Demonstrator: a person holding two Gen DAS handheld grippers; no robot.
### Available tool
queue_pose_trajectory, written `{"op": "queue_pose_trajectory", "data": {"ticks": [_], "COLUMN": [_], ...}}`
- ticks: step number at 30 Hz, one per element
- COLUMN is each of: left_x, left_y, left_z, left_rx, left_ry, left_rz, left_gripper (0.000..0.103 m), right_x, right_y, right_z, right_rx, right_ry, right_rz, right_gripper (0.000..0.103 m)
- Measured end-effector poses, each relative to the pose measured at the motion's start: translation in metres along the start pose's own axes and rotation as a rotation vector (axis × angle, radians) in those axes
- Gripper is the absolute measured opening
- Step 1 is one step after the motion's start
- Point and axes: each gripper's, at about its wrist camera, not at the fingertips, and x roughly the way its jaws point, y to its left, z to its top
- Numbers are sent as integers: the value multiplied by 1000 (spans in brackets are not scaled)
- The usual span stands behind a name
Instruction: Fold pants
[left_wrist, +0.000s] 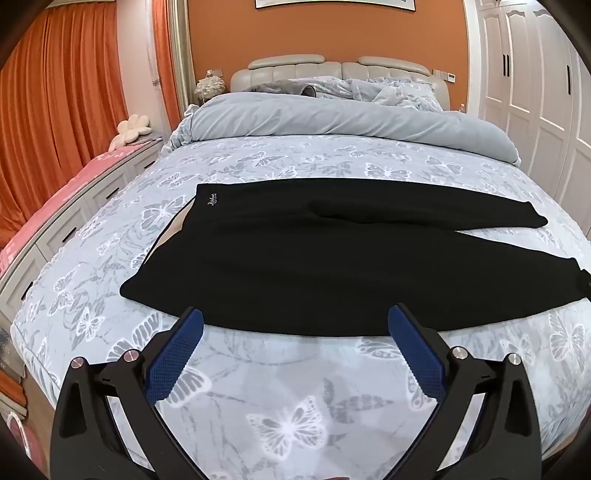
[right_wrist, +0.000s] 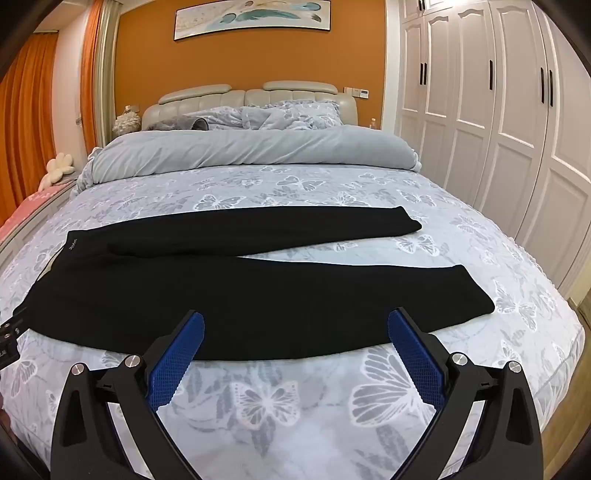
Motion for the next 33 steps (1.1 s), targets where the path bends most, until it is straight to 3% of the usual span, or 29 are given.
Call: {"op": "queue_pose_trajectory", "data": {"ticks": [33], "left_x": [2], "left_y": [-3], "left_z": [0], "left_rx": [6], "left_ry": [3], "left_rz": [-6], "left_gripper": [98], "right_x": [1], "right_y": [-1], "right_z": [0], "right_rx": [0], "right_ry": [1], "right_rz": [0], "right_gripper": [98]}}
